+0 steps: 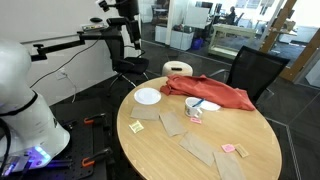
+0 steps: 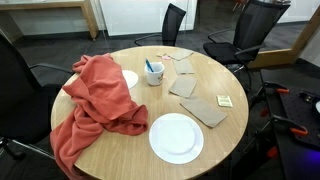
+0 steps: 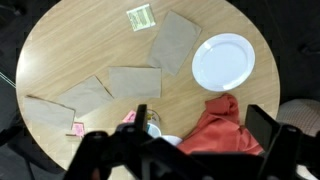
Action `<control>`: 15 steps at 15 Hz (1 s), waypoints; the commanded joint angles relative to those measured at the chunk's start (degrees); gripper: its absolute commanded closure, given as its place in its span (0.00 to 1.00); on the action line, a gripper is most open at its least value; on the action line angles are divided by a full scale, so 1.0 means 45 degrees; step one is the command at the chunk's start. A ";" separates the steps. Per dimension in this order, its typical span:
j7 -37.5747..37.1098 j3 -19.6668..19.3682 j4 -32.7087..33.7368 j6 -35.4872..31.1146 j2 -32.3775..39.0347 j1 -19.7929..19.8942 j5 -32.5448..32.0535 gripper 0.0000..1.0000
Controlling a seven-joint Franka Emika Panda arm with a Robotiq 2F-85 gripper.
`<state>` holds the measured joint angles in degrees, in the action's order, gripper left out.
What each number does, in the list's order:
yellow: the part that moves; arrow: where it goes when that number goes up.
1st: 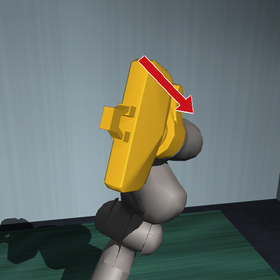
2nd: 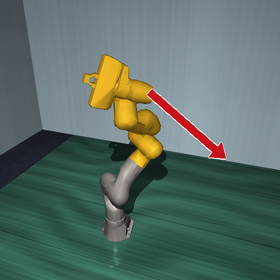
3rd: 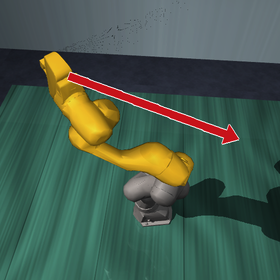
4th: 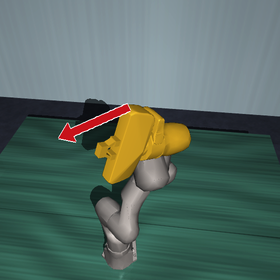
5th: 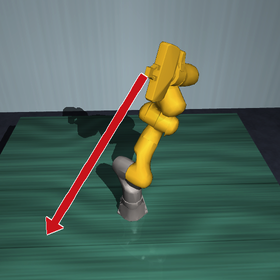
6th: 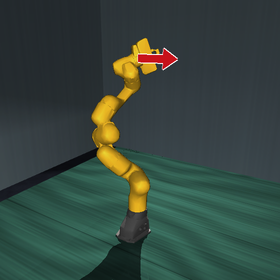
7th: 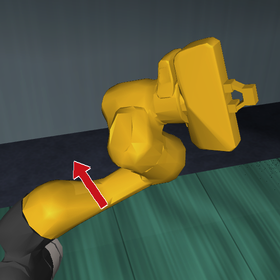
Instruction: Take the pen out of the mug and put it on the table
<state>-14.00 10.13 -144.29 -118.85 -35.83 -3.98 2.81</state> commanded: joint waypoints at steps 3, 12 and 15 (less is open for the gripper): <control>-0.1174 -0.0193 0.1246 -0.2503 0.2959 0.1181 -0.0528 0.00; -0.2056 -0.0972 0.3260 -0.4331 0.6838 0.1654 -0.1647 0.00; -0.2046 -0.1360 0.3897 -0.4439 0.7884 0.1518 -0.1789 0.00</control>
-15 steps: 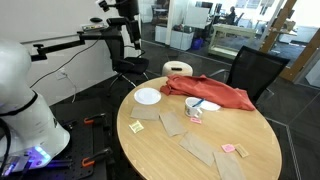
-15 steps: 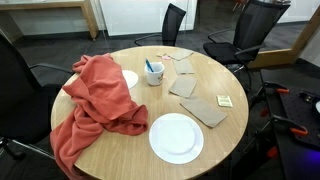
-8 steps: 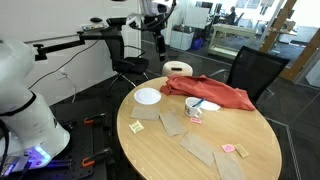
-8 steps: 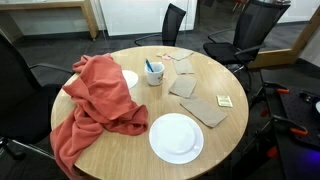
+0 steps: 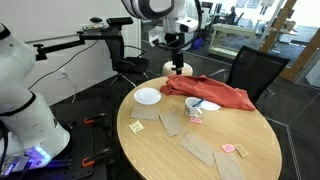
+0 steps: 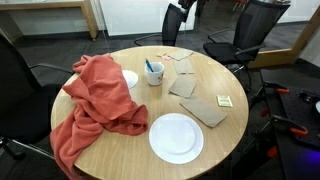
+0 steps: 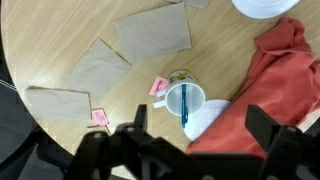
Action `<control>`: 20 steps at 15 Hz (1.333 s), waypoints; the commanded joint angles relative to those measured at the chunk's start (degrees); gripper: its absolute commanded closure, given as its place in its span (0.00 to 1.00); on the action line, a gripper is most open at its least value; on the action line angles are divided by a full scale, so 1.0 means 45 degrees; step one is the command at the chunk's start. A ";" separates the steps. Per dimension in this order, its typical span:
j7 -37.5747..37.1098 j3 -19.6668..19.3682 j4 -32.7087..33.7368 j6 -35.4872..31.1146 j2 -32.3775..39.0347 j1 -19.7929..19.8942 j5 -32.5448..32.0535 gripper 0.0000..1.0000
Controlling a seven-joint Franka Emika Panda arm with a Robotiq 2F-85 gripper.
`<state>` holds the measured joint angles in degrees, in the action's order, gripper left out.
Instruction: Take the pen out of the mug and put it on the table
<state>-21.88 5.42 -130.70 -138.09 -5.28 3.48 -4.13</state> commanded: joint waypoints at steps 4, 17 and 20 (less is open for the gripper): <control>0.0019 -0.0601 0.0784 -0.0006 0.1221 -0.0341 -0.0004 0.00; -0.1237 -0.0948 0.1323 -0.1387 0.2667 -0.0609 -0.1214 0.00; -0.1151 -0.1181 0.1396 -0.2255 0.3275 -0.0782 -0.1267 0.00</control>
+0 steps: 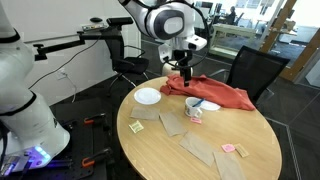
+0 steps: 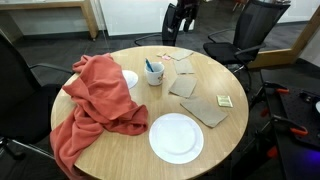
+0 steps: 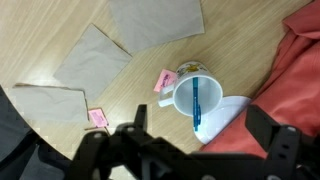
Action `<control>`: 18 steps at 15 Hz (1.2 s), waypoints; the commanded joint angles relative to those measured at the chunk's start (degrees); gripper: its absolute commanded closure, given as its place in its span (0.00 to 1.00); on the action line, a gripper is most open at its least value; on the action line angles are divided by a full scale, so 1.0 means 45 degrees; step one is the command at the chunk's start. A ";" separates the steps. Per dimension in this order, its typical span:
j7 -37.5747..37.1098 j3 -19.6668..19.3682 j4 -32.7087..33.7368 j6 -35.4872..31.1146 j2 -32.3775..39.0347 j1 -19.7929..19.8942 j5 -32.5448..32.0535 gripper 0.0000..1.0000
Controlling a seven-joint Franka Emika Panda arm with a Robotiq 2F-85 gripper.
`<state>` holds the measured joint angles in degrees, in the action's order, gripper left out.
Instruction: Take the pen out of the mug and put it on the table
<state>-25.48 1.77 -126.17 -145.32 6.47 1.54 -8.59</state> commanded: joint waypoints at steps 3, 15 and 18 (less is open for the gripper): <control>-0.0082 -0.0622 0.0621 -0.1574 0.1351 -0.0549 -0.0205 0.00; -0.0006 -0.1819 0.2873 -0.2290 0.4026 -0.1635 -0.0058 0.00; -0.0012 -0.2075 0.3500 -0.2122 0.4602 -0.1879 -0.0028 0.00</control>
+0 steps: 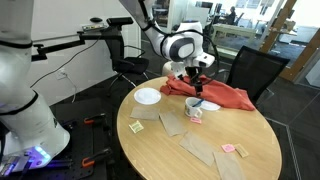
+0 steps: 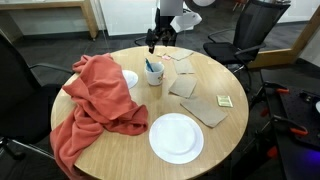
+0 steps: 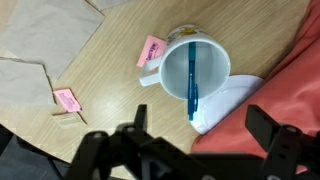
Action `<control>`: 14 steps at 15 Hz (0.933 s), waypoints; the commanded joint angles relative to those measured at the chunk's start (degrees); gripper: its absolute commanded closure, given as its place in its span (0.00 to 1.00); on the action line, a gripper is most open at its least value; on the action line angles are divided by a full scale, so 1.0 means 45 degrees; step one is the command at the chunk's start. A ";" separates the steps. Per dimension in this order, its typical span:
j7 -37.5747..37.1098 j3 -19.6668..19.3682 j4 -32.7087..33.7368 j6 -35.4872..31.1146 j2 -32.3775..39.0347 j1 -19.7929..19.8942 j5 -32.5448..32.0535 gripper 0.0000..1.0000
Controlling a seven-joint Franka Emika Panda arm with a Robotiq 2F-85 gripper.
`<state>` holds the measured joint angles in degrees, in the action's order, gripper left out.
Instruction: Take the pen out of the mug and put it on the table
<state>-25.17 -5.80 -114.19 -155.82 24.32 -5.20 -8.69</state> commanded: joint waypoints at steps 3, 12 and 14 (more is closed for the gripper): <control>-0.0011 -0.0516 0.1364 0.0248 0.1174 -0.0452 0.0128 0.00; 0.0286 -0.0553 0.2318 0.0401 0.2297 -0.0364 0.0511 0.00; 0.0258 -0.0583 0.2593 0.0441 0.2534 -0.0391 0.0529 0.00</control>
<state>-25.15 -7.68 -105.72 -155.68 33.83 -6.32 -7.67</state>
